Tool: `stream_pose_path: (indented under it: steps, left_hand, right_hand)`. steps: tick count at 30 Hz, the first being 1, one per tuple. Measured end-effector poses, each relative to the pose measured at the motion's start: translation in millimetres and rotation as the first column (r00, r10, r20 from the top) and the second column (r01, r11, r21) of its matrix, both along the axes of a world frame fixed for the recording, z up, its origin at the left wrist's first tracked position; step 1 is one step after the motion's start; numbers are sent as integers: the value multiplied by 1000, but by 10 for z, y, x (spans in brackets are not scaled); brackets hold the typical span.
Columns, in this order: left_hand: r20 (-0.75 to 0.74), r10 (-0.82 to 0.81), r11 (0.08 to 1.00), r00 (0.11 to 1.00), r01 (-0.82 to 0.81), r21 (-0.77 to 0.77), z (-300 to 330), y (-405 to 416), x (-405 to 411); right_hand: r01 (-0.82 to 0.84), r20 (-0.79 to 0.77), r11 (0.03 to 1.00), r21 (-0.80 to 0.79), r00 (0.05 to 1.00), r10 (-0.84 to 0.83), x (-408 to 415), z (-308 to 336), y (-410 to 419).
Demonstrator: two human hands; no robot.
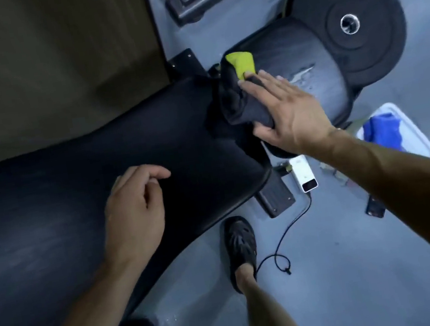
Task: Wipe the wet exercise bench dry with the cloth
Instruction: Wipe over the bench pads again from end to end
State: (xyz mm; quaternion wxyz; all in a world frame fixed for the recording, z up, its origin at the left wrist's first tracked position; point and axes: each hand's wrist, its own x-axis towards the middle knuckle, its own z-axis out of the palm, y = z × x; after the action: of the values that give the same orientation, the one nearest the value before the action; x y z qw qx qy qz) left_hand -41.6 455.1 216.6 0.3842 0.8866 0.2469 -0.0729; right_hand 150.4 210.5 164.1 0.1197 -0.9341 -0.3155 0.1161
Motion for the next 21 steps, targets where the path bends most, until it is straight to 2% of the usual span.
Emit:
stream_pose_path:
  steps: [2,4,7,10,14,16,18,21]
  left_hand:
    - [1,-48,999,999,48,-25,12,-265,229]
    - [9,-106,994,994,106,-32,19,-431,414]
    - [15,-175,984,984,175,-19,-6,-576,609]
    - [-19,-183,983,983,182,-29,-22,-655,683]
    - [-59,-204,979,977,202,-33,63,-654,646]
    - [-80,-201,979,976,199,-39,116,-609,609]
    - [-95,-192,981,977,188,-46,156,-551,548]
    - [-116,-213,976,970,205,-72,217,-432,411]
  right_hand:
    - [267,-68,960,90,963,-261,61,-10,-253]
    - [482,-98,868,123,876,-472,120,24,-630]
    - [658,-138,750,63,750,-647,103,142,-1177]
    - [752,-180,651,106,658,-731,156,187,-1289]
    - [732,-197,644,223,681,-705,585,182,-814]
    - [659,-158,718,225,752,-640,730,175,-417]
    - [569,-118,806,162,822,-556,696,187,35]
    - [390,-123,919,66,917,-380,213,172,647]
